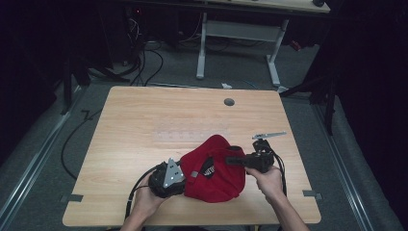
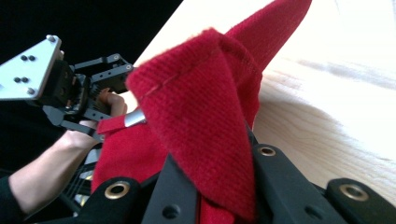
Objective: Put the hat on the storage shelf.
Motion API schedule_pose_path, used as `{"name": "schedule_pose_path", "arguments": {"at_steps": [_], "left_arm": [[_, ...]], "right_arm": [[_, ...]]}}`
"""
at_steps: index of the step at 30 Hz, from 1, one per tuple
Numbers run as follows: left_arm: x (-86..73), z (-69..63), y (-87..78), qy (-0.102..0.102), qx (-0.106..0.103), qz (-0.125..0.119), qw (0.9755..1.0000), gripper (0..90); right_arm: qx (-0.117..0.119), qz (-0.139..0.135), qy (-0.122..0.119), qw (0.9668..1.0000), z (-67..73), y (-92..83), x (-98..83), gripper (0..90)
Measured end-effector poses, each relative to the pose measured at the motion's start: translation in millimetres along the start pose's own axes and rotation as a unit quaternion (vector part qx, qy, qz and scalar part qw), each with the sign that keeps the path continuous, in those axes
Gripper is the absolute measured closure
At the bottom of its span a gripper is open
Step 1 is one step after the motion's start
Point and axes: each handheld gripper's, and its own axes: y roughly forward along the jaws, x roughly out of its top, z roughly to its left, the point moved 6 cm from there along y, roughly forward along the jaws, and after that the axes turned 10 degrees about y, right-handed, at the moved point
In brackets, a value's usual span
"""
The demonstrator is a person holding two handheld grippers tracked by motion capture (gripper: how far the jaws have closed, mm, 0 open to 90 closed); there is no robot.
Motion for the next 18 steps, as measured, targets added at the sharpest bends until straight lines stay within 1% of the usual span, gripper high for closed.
{"name": "schedule_pose_path", "arguments": {"at_steps": [1, 3, 4, 6, 7, 9, 10, 11, 12, 13, 14, 15, 18], "left_arm": [[-1.2, -2.5, 0.7, 0.003, -0.002, 0.001, 1.0000, 38.2], [-3.5, -4.9, 1.9, 0.011, -0.005, 0.007, 0.9999, 35.1], [-4.6, -6.0, 2.4, 0.015, -0.007, 0.010, 0.9998, 35.1], [-5.4, -8.1, 3.3, 0.021, -0.009, 0.010, 0.9997, 34.3], [-5.0, -9.9, 3.3, 0.024, -0.012, 0.007, 0.9996, 33.9], [-3.2, -12.0, 3.7, 0.020, -0.018, 0.003, 0.9996, 34.3], [-1.2, -13.7, 3.8, 0.013, -0.026, -0.001, 0.9996, 33.0], [-1.0, -14.5, 4.5, 0.013, -0.027, -0.001, 0.9996, 32.9], [-1.8, -14.7, 4.8, 0.015, -0.027, 0.001, 0.9995, 34.1], [-2.0, -15.0, 4.8, 0.011, -0.029, 0.000, 0.9995, 35.9], [-1.9, -14.4, 4.0, 0.009, -0.028, -0.001, 0.9996, 38.0], [-1.3, -13.7, 3.2, 0.006, -0.029, -0.002, 0.9996, 40.3], [-0.2, -9.3, 0.3, -0.001, -0.027, -0.004, 0.9996, 47.2]], "right_arm": [[0.004, 0.001, 0.003, 1.0000, 0.1, 0.0, 0.2, 86.3], [0.022, 0.002, 0.013, 0.9997, 0.8, -0.6, 1.2, 86.3], [0.022, 0.002, 0.013, 0.9997, 0.8, -0.6, 1.2, 86.3], [0.029, 0.004, 0.018, 0.9994, 0.9, -0.6, 1.6, 86.3], [0.032, 0.006, 0.020, 0.9993, 0.7, -0.5, 1.6, 86.3], [0.038, 0.011, 0.027, 0.9989, -0.2, -0.3, 1.7, 86.4], [0.051, 0.017, 0.030, 0.9981, 0.7, 1.2, 1.0, 86.4], [0.053, 0.019, 0.027, 0.9981, 2.5, 3.6, 0.4, 86.3], [0.036, 0.017, 0.019, 0.9990, 3.2, 4.7, 0.7, 86.4], [0.030, 0.014, 0.015, 0.9993, 3.3, 4.8, 1.7, 86.4], [0.033, 0.012, 0.018, 0.9992, 3.3, 4.6, 2.3, 86.4], [0.030, 0.012, 0.014, 0.9994, 2.2, 5.0, 2.5, 86.4], [0.024, 0.016, 0.017, 0.9994, 0.7, 5.8, -0.1, 86.3]]}}
